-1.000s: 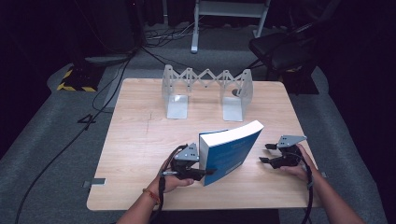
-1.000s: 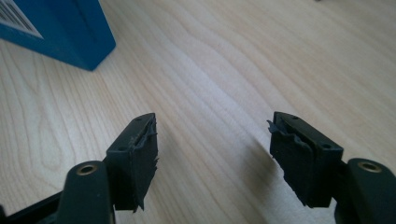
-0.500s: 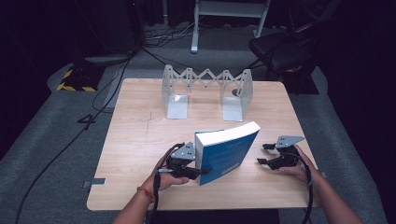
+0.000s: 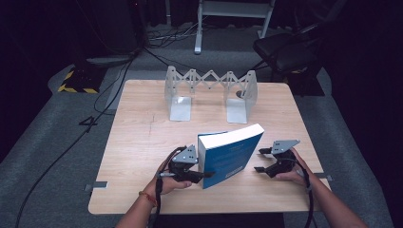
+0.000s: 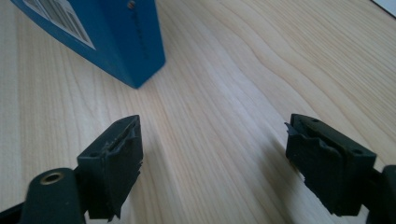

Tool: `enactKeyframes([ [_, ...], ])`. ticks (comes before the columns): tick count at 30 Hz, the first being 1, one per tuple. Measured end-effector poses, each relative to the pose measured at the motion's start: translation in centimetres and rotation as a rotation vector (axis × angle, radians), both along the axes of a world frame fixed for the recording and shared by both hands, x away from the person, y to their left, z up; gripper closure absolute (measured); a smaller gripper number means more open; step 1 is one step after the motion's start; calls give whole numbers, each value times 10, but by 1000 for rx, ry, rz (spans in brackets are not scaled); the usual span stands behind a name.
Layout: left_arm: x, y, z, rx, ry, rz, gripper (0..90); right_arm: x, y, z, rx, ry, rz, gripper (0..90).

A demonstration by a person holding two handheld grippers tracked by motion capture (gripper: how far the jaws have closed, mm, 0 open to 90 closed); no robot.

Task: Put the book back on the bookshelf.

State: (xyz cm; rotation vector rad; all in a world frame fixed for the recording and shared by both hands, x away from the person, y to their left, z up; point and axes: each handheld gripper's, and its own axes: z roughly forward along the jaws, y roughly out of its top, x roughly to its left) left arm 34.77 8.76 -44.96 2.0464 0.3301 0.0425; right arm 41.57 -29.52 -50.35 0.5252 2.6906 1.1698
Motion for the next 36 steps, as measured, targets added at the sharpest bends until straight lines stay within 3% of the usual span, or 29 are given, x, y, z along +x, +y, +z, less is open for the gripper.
enactKeyframes([
  [13,-4,-1,-1,4,-14,24,577,-5,36,0,6,-12,127,216],
  [19,-7,-1,0,20,-44,43,562,-8,50,0,14,-3,173,246],
  [23,-8,-2,0,26,-55,49,555,-8,50,0,20,1,188,273],
  [27,-10,-2,1,38,-76,65,532,-11,50,0,28,-12,238,355],
  [36,-16,-3,2,86,-115,89,505,-14,47,0,31,-29,228,414],
])
